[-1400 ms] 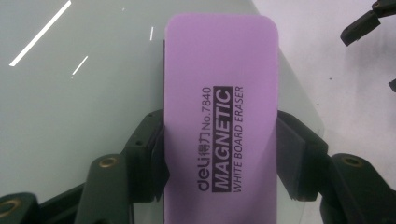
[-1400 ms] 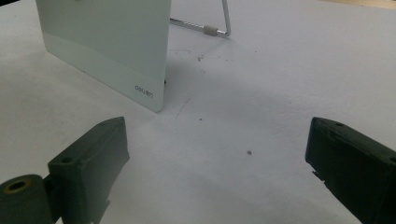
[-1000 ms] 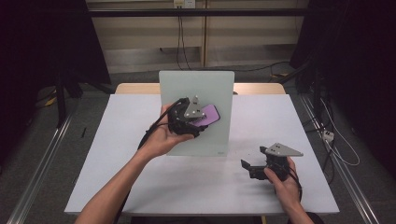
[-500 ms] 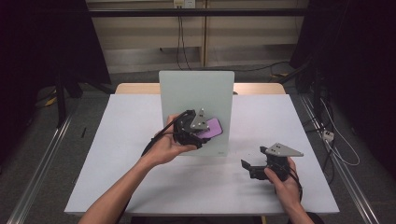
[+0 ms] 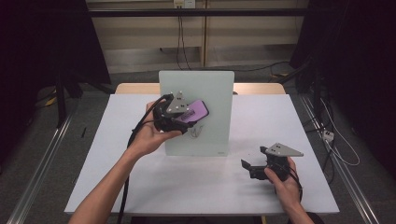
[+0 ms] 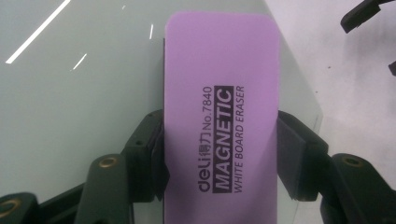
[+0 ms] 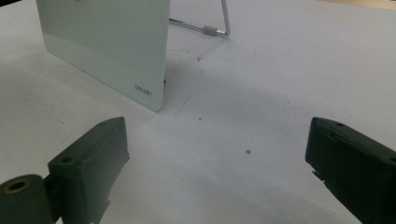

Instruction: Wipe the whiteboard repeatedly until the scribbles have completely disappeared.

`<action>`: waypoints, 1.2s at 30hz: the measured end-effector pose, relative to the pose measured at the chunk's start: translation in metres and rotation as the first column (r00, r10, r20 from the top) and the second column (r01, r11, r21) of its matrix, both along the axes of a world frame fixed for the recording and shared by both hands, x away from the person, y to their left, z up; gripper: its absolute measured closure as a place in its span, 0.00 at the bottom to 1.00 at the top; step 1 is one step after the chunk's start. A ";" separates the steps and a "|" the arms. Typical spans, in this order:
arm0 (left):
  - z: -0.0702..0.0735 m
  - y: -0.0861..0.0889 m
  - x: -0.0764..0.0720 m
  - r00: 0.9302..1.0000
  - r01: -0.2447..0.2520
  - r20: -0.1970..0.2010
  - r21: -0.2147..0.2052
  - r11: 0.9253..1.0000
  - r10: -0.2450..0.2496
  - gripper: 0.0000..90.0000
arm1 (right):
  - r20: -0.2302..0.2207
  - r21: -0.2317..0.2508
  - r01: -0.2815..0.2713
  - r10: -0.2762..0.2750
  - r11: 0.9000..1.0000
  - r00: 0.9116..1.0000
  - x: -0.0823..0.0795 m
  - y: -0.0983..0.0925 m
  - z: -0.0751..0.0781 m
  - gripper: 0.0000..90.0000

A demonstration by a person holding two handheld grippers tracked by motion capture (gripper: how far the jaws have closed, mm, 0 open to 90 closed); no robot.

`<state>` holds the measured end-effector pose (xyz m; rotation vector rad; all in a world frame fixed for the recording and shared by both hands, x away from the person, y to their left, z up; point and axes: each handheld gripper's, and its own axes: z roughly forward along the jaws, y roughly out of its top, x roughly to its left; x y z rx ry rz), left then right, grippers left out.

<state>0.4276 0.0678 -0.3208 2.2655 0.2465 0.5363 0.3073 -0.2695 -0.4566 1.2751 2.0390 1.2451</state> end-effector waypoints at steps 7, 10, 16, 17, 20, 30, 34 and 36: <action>-0.008 -0.001 -0.005 1.000 0.001 0.010 0.043 0.999 -0.001 0.46 | 0.000 -0.001 -0.001 0.001 1.000 1.000 0.000 0.001 0.000 0.07; -0.014 -0.001 -0.007 1.000 0.003 0.001 0.054 0.999 -0.003 0.46 | 0.000 -0.001 -0.001 0.001 1.000 1.000 0.000 0.000 0.000 0.07; -0.028 0.000 -0.012 1.000 0.020 -0.015 0.075 0.997 -0.018 0.46 | 0.000 0.000 -0.001 0.001 1.000 1.000 0.000 0.001 0.000 0.07; -0.030 -0.001 -0.013 1.000 0.017 -0.025 0.077 0.997 -0.015 0.46 | 0.000 0.000 -0.001 0.001 1.000 1.000 0.000 0.001 0.000 0.06; -0.037 0.000 -0.016 0.999 0.032 -0.033 0.104 0.994 -0.029 0.46 | 0.000 -0.001 -0.001 0.001 1.000 1.000 0.000 0.001 0.000 0.07; -0.058 -0.001 -0.023 0.996 0.060 -0.071 0.167 0.984 -0.049 0.46 | 0.001 0.000 -0.001 0.001 1.000 1.000 0.000 0.001 0.000 0.07; -0.056 -0.001 -0.021 0.995 0.066 -0.080 0.161 0.985 -0.054 0.46 | 0.000 -0.001 -0.001 0.001 1.000 1.000 0.000 0.001 0.000 0.07; -0.052 -0.001 -0.019 0.995 0.063 -0.081 0.144 0.988 -0.051 0.46 | 0.000 0.000 -0.003 0.003 1.000 1.000 0.000 0.001 0.000 0.07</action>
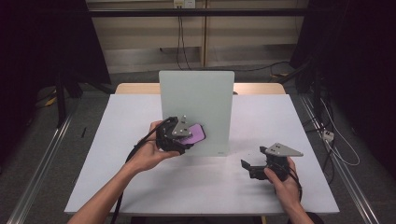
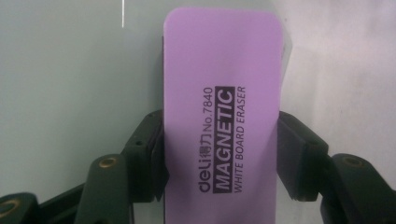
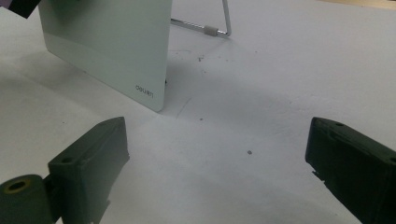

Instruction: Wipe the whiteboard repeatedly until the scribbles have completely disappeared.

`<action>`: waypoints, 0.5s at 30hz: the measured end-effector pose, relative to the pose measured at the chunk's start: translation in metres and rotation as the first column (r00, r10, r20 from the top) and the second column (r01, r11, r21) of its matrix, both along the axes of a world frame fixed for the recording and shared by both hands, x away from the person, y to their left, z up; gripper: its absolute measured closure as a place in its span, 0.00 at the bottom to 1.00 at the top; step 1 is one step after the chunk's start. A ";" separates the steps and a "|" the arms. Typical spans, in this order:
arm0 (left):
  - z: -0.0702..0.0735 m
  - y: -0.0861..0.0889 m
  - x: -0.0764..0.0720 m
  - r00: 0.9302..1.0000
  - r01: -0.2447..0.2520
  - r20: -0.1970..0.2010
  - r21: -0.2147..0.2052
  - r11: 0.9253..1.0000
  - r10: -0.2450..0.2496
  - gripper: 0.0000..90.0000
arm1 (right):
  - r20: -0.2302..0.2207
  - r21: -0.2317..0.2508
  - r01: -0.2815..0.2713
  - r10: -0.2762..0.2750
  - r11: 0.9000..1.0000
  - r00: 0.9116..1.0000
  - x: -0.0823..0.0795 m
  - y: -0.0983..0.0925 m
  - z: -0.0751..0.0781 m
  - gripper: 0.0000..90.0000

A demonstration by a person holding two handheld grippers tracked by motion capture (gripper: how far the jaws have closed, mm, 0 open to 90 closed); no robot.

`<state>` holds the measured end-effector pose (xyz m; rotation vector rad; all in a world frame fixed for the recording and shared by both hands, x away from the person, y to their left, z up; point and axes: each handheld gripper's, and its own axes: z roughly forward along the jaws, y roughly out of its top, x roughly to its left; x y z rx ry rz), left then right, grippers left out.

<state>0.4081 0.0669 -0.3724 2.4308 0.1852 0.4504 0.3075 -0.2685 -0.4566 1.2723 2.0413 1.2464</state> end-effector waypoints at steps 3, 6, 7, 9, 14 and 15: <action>0.010 -0.001 0.004 1.000 -0.009 0.011 -0.031 0.999 0.010 0.46 | 0.000 0.001 0.001 -0.001 1.000 1.000 0.000 0.000 0.000 0.07; 0.022 -0.003 0.008 1.000 -0.019 0.023 -0.049 0.999 0.021 0.46 | 0.001 0.001 0.002 -0.002 1.000 1.000 0.000 0.000 0.000 0.07; 0.026 -0.004 0.009 0.999 -0.028 0.030 -0.075 0.997 0.030 0.46 | 0.001 0.000 0.000 0.000 1.000 1.000 0.000 -0.001 0.000 0.07; 0.033 -0.006 0.013 0.999 -0.030 0.028 -0.093 0.995 0.033 0.46 | 0.001 0.000 0.000 0.000 1.000 1.000 -0.001 -0.001 0.000 0.07; 0.033 -0.014 0.011 0.998 -0.029 0.048 -0.083 0.996 0.033 0.46 | 0.001 -0.001 -0.002 0.002 1.000 1.000 -0.001 -0.001 0.000 0.07; 0.032 -0.016 0.011 0.999 -0.025 0.045 -0.085 0.996 0.029 0.46 | 0.000 0.000 0.000 0.000 1.000 1.000 -0.001 -0.001 0.000 0.07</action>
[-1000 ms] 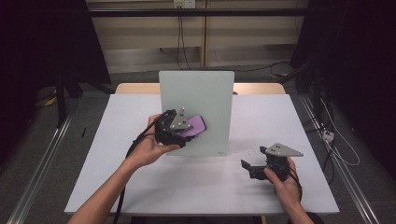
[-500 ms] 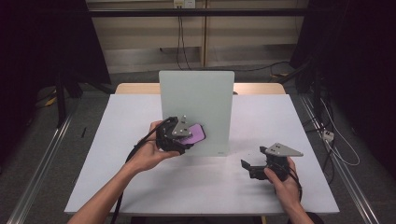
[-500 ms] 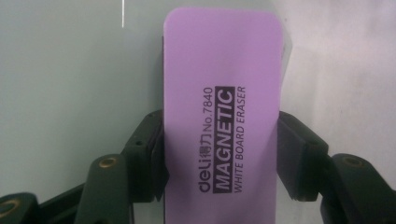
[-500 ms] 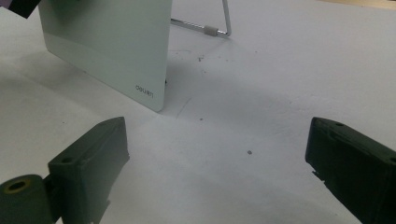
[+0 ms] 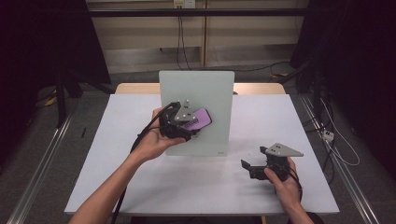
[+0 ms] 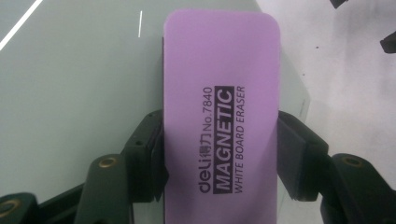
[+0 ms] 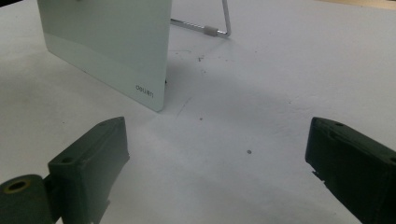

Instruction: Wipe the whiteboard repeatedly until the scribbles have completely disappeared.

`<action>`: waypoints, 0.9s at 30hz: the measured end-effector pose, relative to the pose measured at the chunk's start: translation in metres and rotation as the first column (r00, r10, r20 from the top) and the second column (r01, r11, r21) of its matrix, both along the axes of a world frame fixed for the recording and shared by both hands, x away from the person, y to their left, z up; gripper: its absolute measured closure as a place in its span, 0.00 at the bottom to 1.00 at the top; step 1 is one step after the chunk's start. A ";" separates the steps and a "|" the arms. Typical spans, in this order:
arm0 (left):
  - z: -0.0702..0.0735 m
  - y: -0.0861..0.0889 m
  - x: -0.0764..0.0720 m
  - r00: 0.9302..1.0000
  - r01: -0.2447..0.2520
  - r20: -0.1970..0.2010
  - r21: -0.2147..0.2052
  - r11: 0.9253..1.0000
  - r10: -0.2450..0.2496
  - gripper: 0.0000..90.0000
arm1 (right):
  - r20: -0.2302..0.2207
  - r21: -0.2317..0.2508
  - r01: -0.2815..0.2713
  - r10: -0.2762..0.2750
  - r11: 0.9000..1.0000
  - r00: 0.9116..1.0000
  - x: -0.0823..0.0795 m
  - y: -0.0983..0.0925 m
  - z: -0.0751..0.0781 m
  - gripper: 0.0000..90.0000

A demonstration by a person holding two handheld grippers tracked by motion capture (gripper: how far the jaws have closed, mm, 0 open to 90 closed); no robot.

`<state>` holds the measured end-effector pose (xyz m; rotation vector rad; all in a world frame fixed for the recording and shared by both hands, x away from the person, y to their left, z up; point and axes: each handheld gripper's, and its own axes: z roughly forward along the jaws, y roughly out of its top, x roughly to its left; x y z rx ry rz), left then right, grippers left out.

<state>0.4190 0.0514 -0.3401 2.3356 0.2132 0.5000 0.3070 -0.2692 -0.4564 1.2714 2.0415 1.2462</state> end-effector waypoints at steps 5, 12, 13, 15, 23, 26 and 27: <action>-0.006 -0.008 -0.003 1.000 0.011 -0.001 0.015 1.000 -0.011 0.46 | 0.001 -0.002 -0.002 0.002 1.000 1.000 0.000 0.000 0.000 0.07; -0.009 -0.020 -0.003 0.999 0.040 -0.007 0.008 0.999 -0.040 0.46 | 0.001 -0.001 0.000 0.000 1.000 1.000 0.000 0.001 0.000 0.07; -0.009 -0.022 -0.004 0.999 0.044 -0.008 0.007 0.999 -0.044 0.46 | 0.001 -0.001 0.000 0.000 1.000 1.000 0.000 0.000 0.000 0.07; -0.011 -0.027 -0.004 0.999 0.053 -0.014 0.012 0.999 -0.053 0.46 | 0.001 -0.001 0.000 0.000 1.000 1.000 0.000 0.000 0.000 0.07; -0.042 -0.053 -0.017 0.991 0.122 -0.056 0.086 0.989 -0.118 0.46 | -0.001 0.003 0.002 -0.002 1.000 1.000 -0.001 -0.001 0.000 0.07; -0.048 -0.057 -0.020 0.990 0.137 -0.052 0.118 0.984 -0.131 0.46 | -0.001 0.003 0.000 0.000 1.000 1.000 -0.001 0.000 0.000 0.06; -0.049 -0.057 -0.020 0.990 0.133 -0.060 0.102 0.986 -0.127 0.46 | 0.001 0.001 -0.001 0.001 1.000 1.000 -0.001 0.000 0.000 0.07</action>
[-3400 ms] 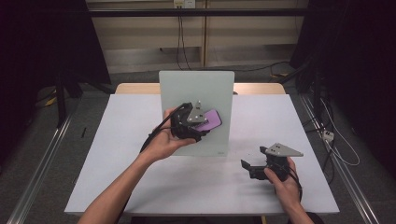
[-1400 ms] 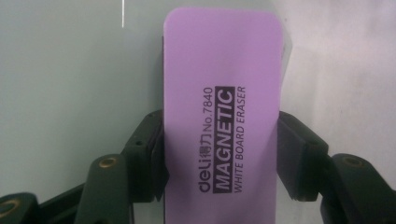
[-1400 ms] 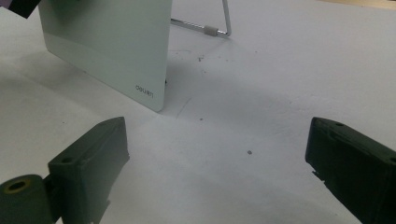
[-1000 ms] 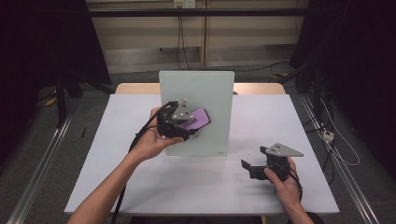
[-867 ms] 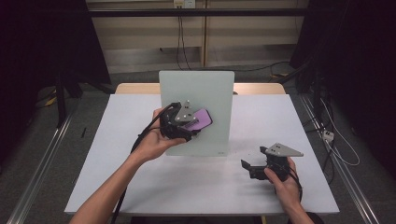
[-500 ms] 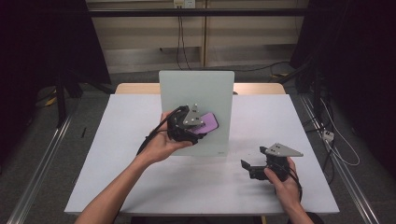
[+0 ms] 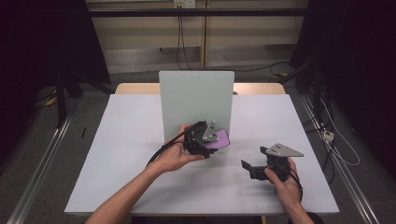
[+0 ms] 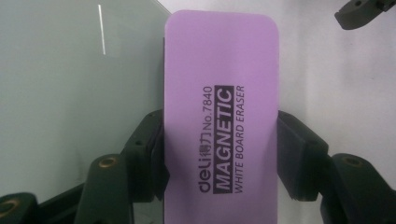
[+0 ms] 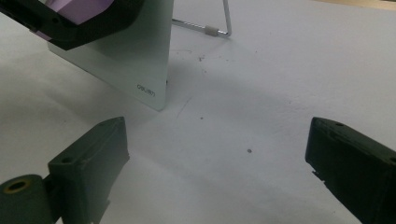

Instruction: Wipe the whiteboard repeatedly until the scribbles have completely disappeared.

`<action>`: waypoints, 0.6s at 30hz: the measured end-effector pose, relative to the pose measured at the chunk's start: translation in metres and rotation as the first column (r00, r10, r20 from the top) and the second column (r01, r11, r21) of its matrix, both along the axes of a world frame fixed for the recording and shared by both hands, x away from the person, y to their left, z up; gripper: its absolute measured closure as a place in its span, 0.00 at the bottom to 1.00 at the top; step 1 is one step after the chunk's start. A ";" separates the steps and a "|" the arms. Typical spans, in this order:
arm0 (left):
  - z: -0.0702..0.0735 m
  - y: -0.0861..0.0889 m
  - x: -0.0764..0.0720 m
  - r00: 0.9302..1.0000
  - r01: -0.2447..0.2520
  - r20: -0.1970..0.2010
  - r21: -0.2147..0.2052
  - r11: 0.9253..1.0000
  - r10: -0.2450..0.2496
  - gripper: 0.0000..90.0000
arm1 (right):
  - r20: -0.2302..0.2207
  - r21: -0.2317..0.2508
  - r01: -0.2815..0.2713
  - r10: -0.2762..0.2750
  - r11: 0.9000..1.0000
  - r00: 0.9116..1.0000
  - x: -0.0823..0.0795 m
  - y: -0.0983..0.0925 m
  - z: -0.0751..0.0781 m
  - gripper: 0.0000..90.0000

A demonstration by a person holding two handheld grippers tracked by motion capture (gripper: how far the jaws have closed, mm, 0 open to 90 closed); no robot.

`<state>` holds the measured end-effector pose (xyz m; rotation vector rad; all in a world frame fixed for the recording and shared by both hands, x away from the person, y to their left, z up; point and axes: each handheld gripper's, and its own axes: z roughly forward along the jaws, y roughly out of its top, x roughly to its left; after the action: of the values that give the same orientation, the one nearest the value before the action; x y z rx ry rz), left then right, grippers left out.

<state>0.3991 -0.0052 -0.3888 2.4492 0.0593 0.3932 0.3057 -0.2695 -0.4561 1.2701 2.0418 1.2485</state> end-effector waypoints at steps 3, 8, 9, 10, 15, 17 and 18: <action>0.006 0.005 0.003 1.000 -0.013 0.003 -0.011 1.000 0.013 0.46 | -0.001 0.001 0.000 0.000 1.000 1.000 0.000 0.000 0.000 0.07; 0.023 0.025 0.010 0.998 -0.048 0.025 -0.041 0.998 0.049 0.46 | 0.001 -0.001 -0.002 0.002 1.000 1.000 0.000 0.000 0.000 0.07; 0.026 0.028 0.011 0.998 -0.062 0.021 -0.055 0.997 0.063 0.46 | 0.001 -0.002 -0.003 0.003 1.000 1.000 0.001 0.000 0.000 0.07; 0.029 0.032 0.012 0.997 -0.066 0.028 -0.055 0.996 0.067 0.46 | 0.000 -0.002 -0.003 0.003 1.000 1.000 0.001 0.000 0.000 0.07; 0.042 0.047 0.018 0.995 -0.091 0.039 -0.092 0.992 0.094 0.46 | -0.001 -0.002 -0.001 0.001 1.000 1.000 0.001 0.001 -0.001 0.07; 0.040 0.048 0.018 0.994 -0.095 0.043 -0.099 0.990 0.100 0.46 | -0.002 -0.002 0.000 0.000 1.000 1.000 0.001 0.001 -0.001 0.07; 0.039 0.048 0.016 0.993 -0.098 0.055 -0.079 0.992 0.103 0.46 | -0.002 -0.002 0.000 0.000 1.000 1.000 0.001 0.001 -0.001 0.07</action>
<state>0.4148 0.0428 -0.3493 2.3636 0.1700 0.4978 0.3071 -0.2686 -0.4568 1.2713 2.0439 1.2453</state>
